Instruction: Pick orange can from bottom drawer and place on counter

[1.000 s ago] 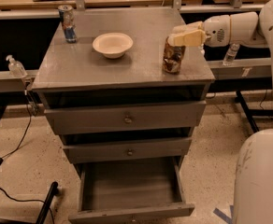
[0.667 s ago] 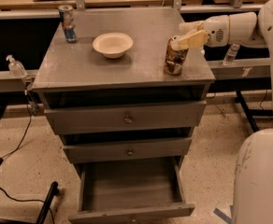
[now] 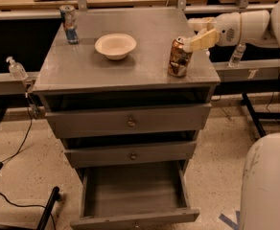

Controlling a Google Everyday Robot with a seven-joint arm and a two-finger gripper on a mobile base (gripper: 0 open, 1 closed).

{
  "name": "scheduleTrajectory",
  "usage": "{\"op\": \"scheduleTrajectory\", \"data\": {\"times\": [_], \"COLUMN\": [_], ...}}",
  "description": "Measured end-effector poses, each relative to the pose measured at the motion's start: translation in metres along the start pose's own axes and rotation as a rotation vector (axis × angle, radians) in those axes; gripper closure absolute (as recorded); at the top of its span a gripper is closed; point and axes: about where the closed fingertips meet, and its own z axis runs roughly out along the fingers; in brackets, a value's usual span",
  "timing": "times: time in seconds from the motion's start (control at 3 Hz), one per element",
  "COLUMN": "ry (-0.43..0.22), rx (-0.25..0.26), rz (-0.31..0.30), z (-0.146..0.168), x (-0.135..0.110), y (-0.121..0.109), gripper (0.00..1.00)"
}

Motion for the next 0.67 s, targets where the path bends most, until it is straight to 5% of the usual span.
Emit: {"op": "scheduleTrajectory", "data": {"times": [0.33, 0.67], "ry": [-0.06, -0.069], "rx": [0.043, 0.051], "rz": [-0.132, -0.161], "z": [-0.036, -0.0401], "x": [-0.0244, -0.0282], "y": [0.0023, 0.0022], "gripper": [0.0, 0.0]}}
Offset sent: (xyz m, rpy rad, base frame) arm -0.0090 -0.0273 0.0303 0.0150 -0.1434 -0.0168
